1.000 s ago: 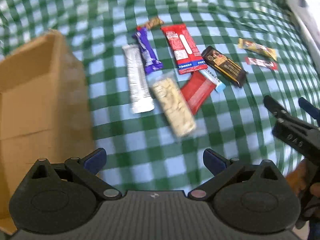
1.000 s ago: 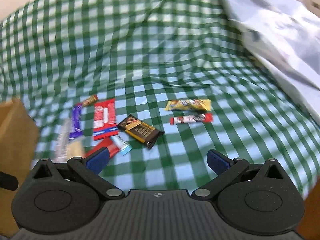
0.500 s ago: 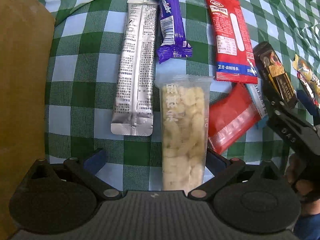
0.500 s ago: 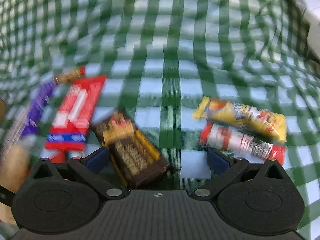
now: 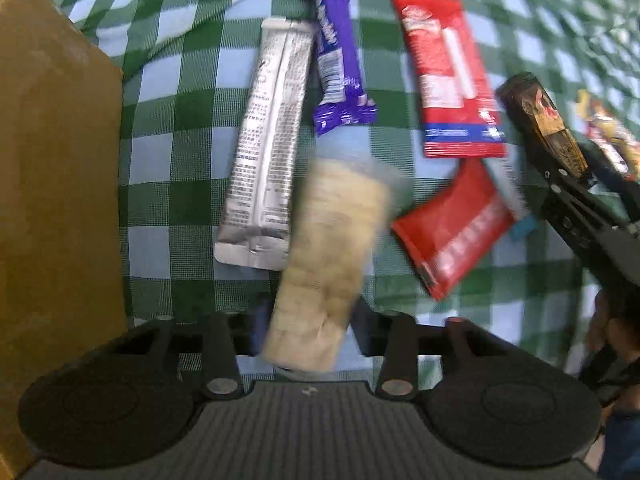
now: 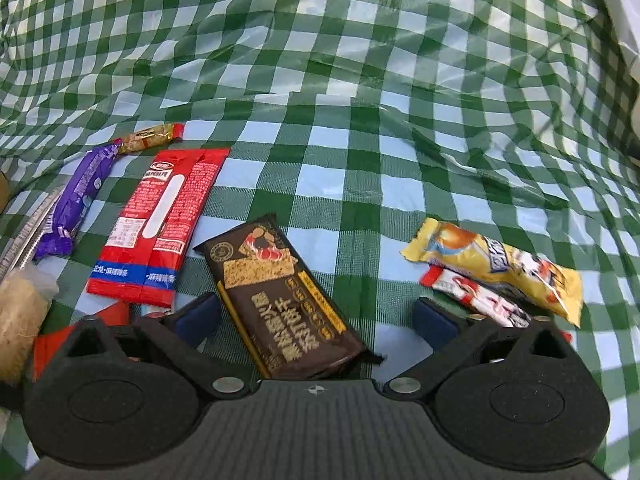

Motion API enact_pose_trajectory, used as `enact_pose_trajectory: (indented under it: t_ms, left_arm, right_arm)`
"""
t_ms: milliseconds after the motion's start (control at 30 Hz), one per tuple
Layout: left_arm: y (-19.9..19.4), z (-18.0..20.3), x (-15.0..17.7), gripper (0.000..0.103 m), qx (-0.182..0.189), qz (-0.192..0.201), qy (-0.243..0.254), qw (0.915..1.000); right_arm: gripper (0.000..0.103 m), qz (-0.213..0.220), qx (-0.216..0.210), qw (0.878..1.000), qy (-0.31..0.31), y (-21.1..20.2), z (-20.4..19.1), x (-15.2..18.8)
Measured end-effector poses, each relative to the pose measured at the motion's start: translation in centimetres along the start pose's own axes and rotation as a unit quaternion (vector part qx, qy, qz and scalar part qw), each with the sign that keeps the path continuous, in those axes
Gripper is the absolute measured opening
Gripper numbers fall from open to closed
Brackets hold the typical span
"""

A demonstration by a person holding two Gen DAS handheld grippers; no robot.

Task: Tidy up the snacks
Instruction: 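Grasp the clear granola bar with left tool while right tool grasps dark brown biscuit pack, then carry both snacks over the box and open both tools to drop them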

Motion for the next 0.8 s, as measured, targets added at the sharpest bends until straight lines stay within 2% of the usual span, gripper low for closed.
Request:
enact_pose_trajectory:
  t_ms: [33, 67, 167, 300, 467, 667, 800]
  left_arm:
    - [-0.5, -0.2, 0.3, 0.041, 0.003, 0.006, -0.004, 1.0]
    - [-1.0, -0.3, 0.7, 0.041, 0.003, 0.014, -0.004, 0.9999]
    - [-3.1, -0.2, 1.9, 0.04, 0.012, 0.044, 0.012, 0.9989]
    - [-7.3, -0.4, 4.2, 0.04, 0.041, 0.09, 0.029, 0.9947]
    - [-10.0, -0.8, 7.8, 0.04, 0.057, 0.132, 0.038, 0.9888]
    - [-13.3, -2.6, 10.6, 0.04, 0.081, 0.149, 0.027, 0.9851]
    - [-17.3, -4.2, 13.8, 0.04, 0.091, 0.18, 0.024, 0.9791]
  right_arm:
    - [0.047, 0.005, 0.007, 1.0, -0.004, -0.6, -0.4, 0.3]
    - [0.042, 0.003, 0.018, 1.0, -0.007, -1.1, -0.9, 0.5]
    - [0.041, 0.004, 0.034, 0.999, 0.004, -2.9, -1.6, 1.3]
    - [0.041, 0.039, 0.055, 0.996, 0.057, -7.7, -1.4, 1.1]
    - [0.041, 0.078, 0.052, 0.991, 0.093, -13.2, -2.5, 1.2]
    - [0.041, 0.085, 0.048, 0.989, 0.112, -17.2, -4.9, 1.9]
    - [0.041, 0.091, 0.029, 0.986, 0.136, -21.3, -7.1, 2.4]
Point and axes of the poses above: each gripper's, at about its wrist camera, not at the fingertips, and y roughly the way its jaws point, z to its right, x to its underside, the point moved 3 cm from there along y, roughly the way its jaws point, and after that the axes turned 7 degrees about y, right-handed, at the moved point
